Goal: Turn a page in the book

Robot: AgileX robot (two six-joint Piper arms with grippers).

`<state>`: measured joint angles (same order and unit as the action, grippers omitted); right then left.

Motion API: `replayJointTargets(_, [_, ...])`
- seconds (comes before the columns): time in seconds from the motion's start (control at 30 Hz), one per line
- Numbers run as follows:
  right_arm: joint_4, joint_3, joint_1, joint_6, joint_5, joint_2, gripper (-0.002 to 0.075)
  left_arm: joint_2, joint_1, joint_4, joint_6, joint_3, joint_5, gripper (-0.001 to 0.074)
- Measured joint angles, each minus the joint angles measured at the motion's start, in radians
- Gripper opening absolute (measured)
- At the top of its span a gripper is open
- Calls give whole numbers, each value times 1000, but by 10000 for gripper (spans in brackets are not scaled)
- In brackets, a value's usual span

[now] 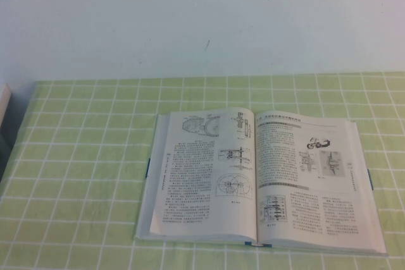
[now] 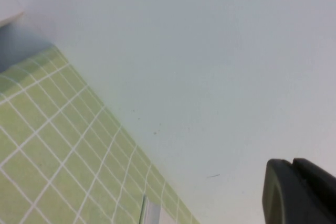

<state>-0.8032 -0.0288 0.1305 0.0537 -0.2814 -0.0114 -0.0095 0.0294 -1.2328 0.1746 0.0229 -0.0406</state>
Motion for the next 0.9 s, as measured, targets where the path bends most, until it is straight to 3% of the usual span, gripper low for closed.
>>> replayJointTargets(0.2, [-14,0,0,109,45,0,-3,0,0,-29,24,0,9,-4])
replayJointTargets(0.37, [12,46,0,308,40,33,-3,70,0,26,131,-104,-151,-4])
replayJointTargets(0.53, [157,231,0,416,-4,338,-3,413,0,251,244,-390,-406,-4])
replayJointTargets(0.7, [314,519,0,465,-234,709,-3,733,0,385,430,-682,-630,-4])
replayJointTargets(0.9, [393,739,0,480,-442,1035,-3,1002,-35,476,483,-782,-641,-4])
